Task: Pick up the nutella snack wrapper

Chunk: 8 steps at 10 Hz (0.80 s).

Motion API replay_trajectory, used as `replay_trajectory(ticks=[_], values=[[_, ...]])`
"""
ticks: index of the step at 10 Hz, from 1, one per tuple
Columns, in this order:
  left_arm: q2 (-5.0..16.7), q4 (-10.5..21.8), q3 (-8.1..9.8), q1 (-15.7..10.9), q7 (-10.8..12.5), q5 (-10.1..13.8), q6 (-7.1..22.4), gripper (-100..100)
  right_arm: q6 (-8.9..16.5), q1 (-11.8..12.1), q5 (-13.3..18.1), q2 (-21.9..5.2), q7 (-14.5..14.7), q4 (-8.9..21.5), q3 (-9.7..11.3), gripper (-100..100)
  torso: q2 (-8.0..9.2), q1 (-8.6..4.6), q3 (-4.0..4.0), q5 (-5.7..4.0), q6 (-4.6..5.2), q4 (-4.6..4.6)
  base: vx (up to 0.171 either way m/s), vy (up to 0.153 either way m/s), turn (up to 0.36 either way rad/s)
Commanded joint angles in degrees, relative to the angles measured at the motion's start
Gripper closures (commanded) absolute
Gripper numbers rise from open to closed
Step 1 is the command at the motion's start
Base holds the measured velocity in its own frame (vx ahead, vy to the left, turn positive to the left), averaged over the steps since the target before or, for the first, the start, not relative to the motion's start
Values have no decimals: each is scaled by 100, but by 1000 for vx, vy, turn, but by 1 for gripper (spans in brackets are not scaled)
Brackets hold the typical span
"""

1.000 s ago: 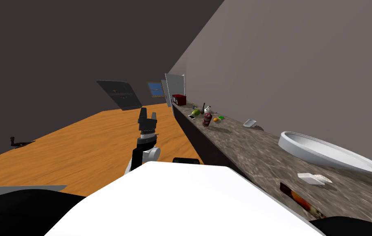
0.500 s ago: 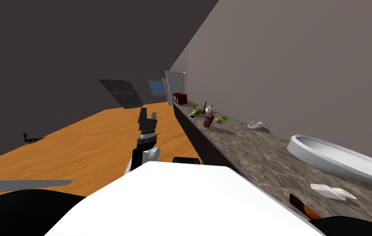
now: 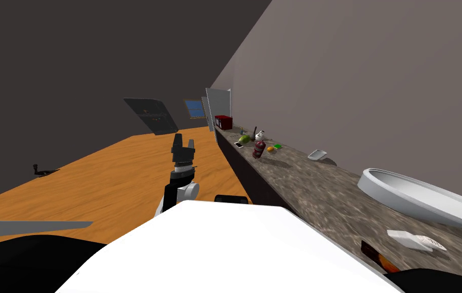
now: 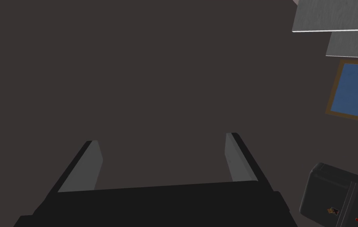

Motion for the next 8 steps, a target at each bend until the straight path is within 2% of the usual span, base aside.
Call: replay_trajectory(ticks=[1, 2, 3, 4, 6, 7, 8], values=[[0, 0, 0, 0, 0, 0, 0, 0, 0, 0, 0, 0, 0, 0, 0, 100, 0, 0, 0, 0, 0, 0, 0, 0, 0], [0, 0, 0, 0, 0, 0, 0, 0, 0, 0, 0, -1, 0, 1, 0, 100, 0, -1, 0, -1, 0, 0, 0, 0, 0], [0, 0, 0, 0, 0, 0, 0, 0, 0, 0, 0, -1, 0, 1, -1, 0, 1, -1, 0, -2, 0, 0, 0, 0, 0], [0, 0, 0, 0, 0, 0, 0, 0, -147, 8, -44, -169, -36, 42, -18, 100, 1, -1, 1, -2, 0, 0, -7, 21, -83], [0, 0, 0, 0, 0, 0, 0, 0, -238, 58, -109, -365, -73, 7, -48, 100, 5, 19, 3, 6, 7, 1, -8, 45, -79], [0, 0, 0, 0, 0, 0, 0, 0, -166, 116, -134, -332, -39, -49, -70, 100, 4, 25, 3, 7, 2, 1, -4, 20, -10], [0, 0, 0, 0, 0, 0, 0, 0, -168, 122, -142, -346, -45, -61, -74, 0, 3, 16, 2, 4, 2, 1, 0, 0, 0]])
